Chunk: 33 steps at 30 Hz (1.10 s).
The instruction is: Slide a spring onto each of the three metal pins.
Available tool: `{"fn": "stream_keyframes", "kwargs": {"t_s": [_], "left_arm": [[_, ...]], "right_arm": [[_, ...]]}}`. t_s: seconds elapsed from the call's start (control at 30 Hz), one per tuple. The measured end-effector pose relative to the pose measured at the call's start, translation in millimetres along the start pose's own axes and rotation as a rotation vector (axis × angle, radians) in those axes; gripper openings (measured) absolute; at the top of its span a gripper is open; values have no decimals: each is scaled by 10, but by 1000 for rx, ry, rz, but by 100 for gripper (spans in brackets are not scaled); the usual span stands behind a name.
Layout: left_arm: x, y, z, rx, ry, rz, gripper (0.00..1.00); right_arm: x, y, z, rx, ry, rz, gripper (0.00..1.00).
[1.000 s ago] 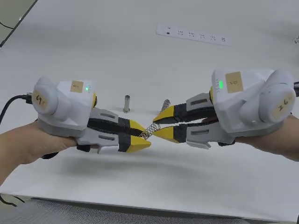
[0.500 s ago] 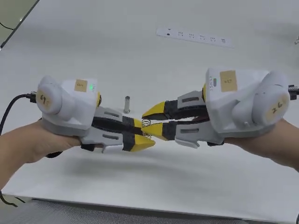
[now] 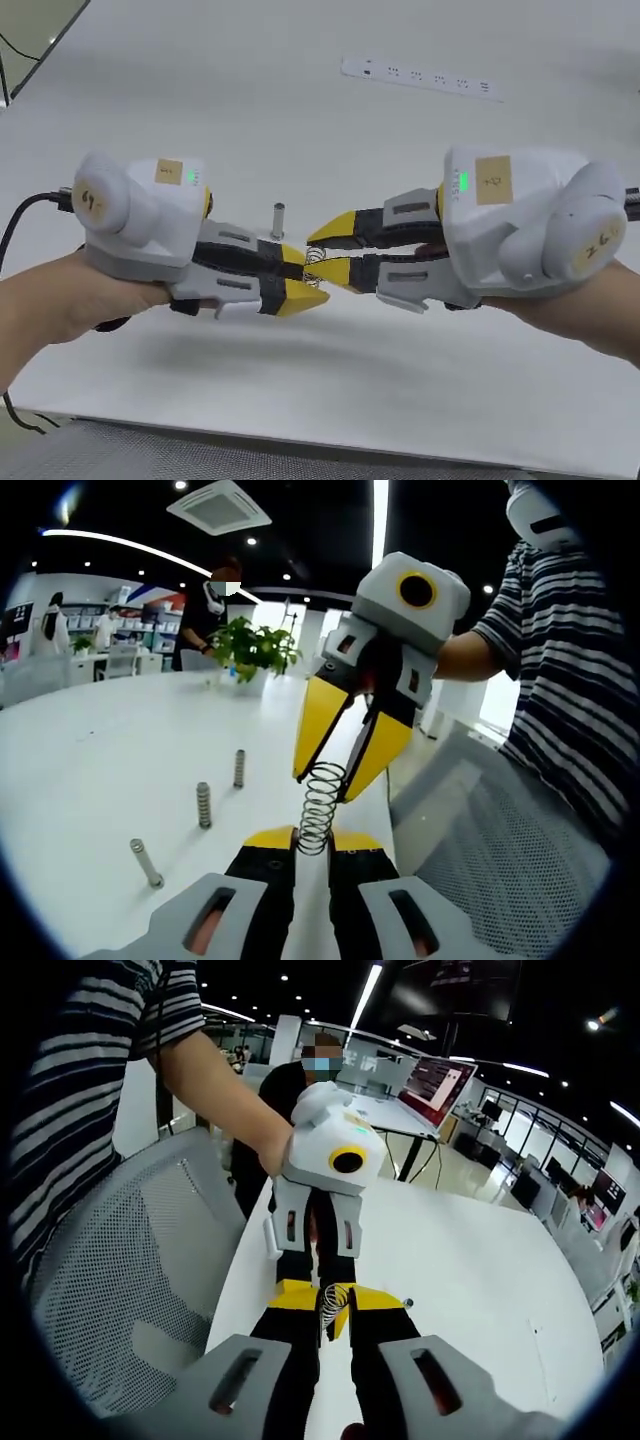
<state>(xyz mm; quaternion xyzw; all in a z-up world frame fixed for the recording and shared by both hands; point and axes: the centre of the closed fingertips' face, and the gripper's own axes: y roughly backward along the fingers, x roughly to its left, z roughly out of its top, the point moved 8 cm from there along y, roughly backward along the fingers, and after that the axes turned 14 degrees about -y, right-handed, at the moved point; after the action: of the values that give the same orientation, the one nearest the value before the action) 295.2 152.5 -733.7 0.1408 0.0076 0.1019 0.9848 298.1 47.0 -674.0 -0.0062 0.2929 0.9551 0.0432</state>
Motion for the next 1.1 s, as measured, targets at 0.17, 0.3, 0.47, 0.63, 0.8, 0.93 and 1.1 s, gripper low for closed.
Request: {"fn": "stream_keyframes", "kwargs": {"t_s": [0.17,0.3,0.47,0.63,0.8,0.93,1.1], "left_arm": [[6,24,6,-2,26,14,7],[-5,42,-24,15,22,27,10],[-23,87,-75,24,35,41,14],[-11,158,-112,30,50,64,18],[21,222,-140,35,61,102,28],[37,265,-152,41,62,120,32],[54,310,-177,43,62,152,41]], "right_arm": [[-16,-1,15,2,20,-12,7],[-36,-4,15,3,25,-21,7],[-56,-11,21,5,38,-32,7],[-67,-27,22,20,65,-36,7],[-79,-41,6,32,80,-43,7],[-93,-53,-24,40,85,-50,7],[-120,-59,-68,43,78,-63,7]]}}
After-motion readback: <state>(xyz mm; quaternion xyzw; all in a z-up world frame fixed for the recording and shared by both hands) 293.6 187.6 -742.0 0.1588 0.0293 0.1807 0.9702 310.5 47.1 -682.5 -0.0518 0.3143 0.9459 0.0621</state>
